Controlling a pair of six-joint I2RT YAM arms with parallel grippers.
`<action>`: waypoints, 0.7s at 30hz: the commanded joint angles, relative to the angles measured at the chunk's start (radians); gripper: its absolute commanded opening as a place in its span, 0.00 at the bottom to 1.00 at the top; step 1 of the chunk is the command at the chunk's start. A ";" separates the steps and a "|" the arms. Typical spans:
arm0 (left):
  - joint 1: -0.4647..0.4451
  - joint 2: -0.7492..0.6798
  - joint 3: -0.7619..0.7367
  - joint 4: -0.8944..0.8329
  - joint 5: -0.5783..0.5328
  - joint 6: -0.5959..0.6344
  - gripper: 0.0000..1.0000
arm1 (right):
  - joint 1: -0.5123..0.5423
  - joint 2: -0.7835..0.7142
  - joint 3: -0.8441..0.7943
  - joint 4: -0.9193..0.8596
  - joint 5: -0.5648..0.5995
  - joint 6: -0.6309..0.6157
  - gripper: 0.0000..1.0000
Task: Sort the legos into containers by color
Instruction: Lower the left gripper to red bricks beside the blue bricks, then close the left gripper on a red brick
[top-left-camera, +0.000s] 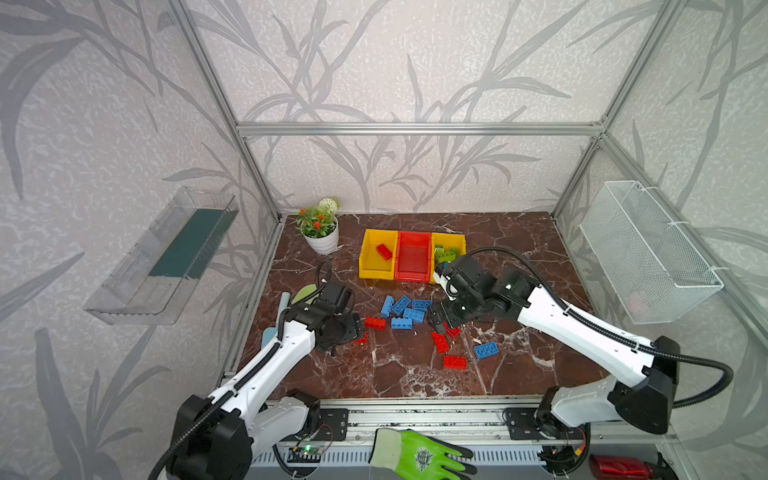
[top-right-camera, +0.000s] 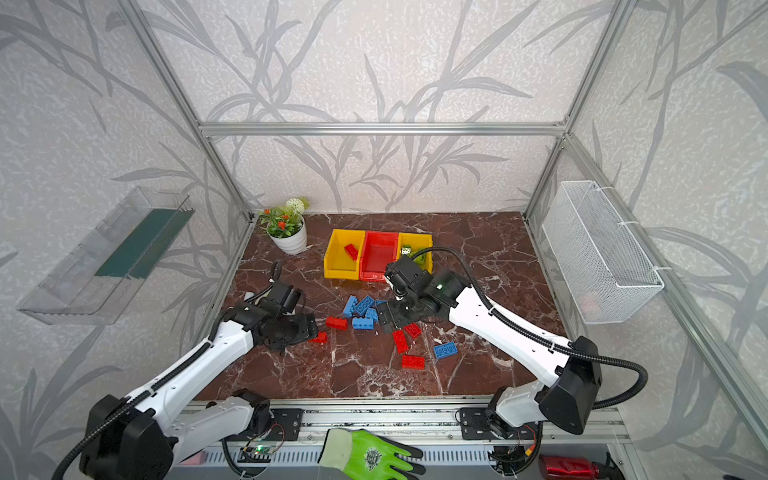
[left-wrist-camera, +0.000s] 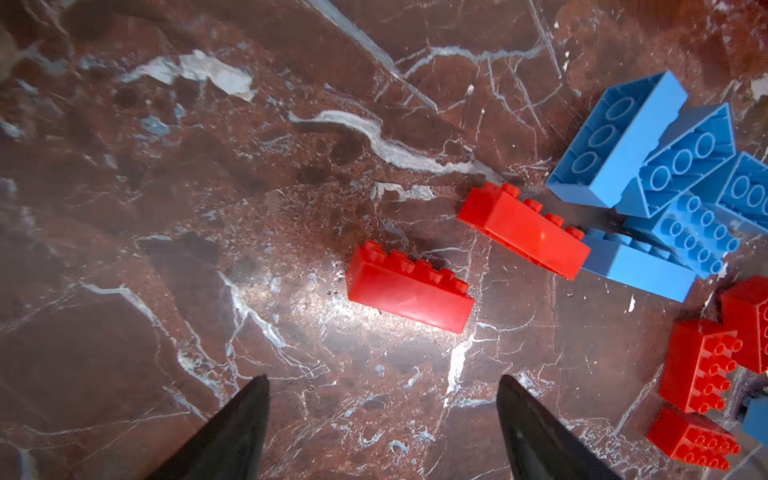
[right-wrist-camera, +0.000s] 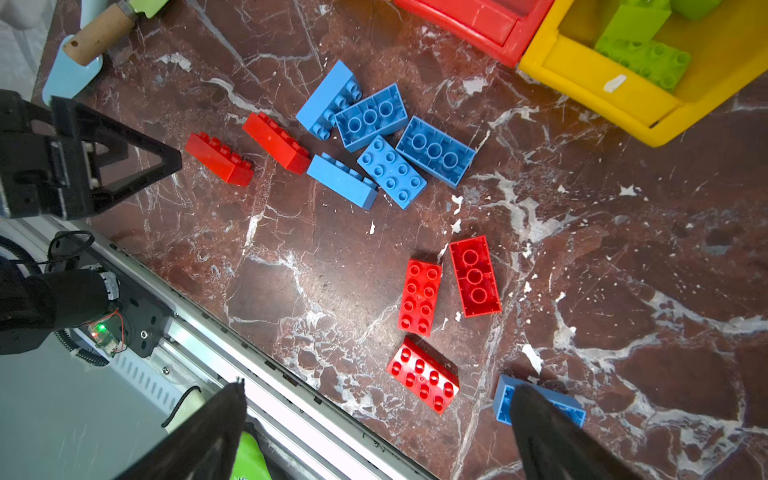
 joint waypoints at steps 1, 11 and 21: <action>-0.015 0.035 0.007 0.051 0.011 0.002 0.88 | 0.020 -0.039 -0.016 -0.026 0.033 0.031 0.99; -0.035 0.153 0.030 0.082 0.004 0.027 0.89 | 0.025 -0.069 -0.054 -0.013 0.051 0.065 0.99; -0.049 0.161 0.062 0.026 -0.040 -0.241 0.88 | 0.024 -0.056 -0.036 -0.014 0.074 0.046 0.99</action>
